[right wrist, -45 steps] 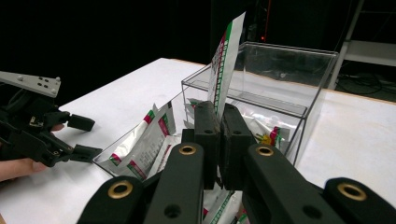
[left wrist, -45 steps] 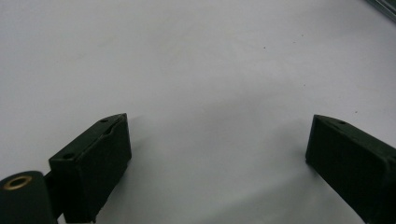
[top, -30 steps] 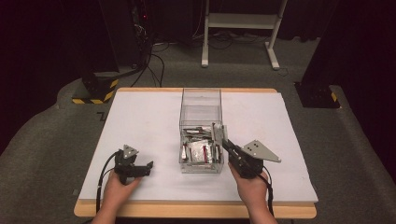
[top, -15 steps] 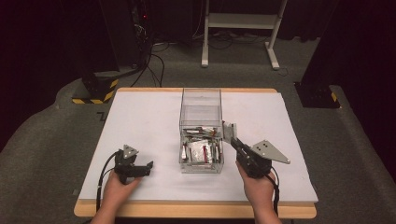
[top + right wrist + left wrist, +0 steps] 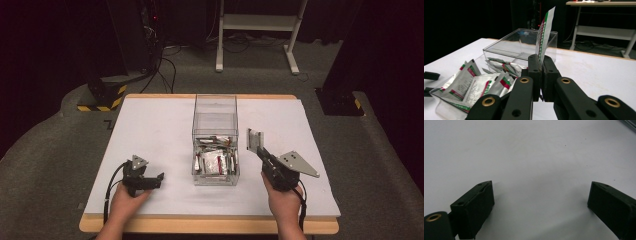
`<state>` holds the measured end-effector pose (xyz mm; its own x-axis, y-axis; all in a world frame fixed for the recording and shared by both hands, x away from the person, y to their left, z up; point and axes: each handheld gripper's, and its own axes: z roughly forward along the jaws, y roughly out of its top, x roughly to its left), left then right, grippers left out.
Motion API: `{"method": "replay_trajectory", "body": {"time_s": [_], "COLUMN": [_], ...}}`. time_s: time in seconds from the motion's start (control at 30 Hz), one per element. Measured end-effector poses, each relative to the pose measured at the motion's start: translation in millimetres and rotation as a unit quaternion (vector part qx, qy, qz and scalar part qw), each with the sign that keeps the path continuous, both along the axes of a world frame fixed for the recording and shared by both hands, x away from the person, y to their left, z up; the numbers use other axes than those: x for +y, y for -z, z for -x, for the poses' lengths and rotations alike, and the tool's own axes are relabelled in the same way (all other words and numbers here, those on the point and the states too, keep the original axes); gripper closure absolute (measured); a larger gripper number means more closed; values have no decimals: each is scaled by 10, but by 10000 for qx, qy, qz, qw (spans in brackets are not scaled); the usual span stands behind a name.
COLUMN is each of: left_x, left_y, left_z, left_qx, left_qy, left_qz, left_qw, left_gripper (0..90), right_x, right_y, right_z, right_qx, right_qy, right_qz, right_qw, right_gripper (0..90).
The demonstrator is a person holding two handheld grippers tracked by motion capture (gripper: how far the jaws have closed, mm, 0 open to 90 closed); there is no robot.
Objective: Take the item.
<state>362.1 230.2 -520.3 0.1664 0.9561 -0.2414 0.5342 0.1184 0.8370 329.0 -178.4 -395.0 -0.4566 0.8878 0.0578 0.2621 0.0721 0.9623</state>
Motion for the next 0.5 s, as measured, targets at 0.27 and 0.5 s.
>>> {"method": "replay_trajectory", "body": {"time_s": [0.27,0.5], "left_x": [0,-2], "left_y": [0,0], "left_z": [0,1], "left_qx": [-1,-4], "left_qy": [0,-9], "left_qz": [-1,4], "left_qw": [10000,10000], "left_gripper": [71,71], "right_x": [-86,-108], "right_y": [29,65], "right_z": [-47,-106], "right_qx": [40,68], "right_qy": [153,202], "right_qz": [-24,4], "right_qw": [9999,9998], "right_gripper": [879,879]}}
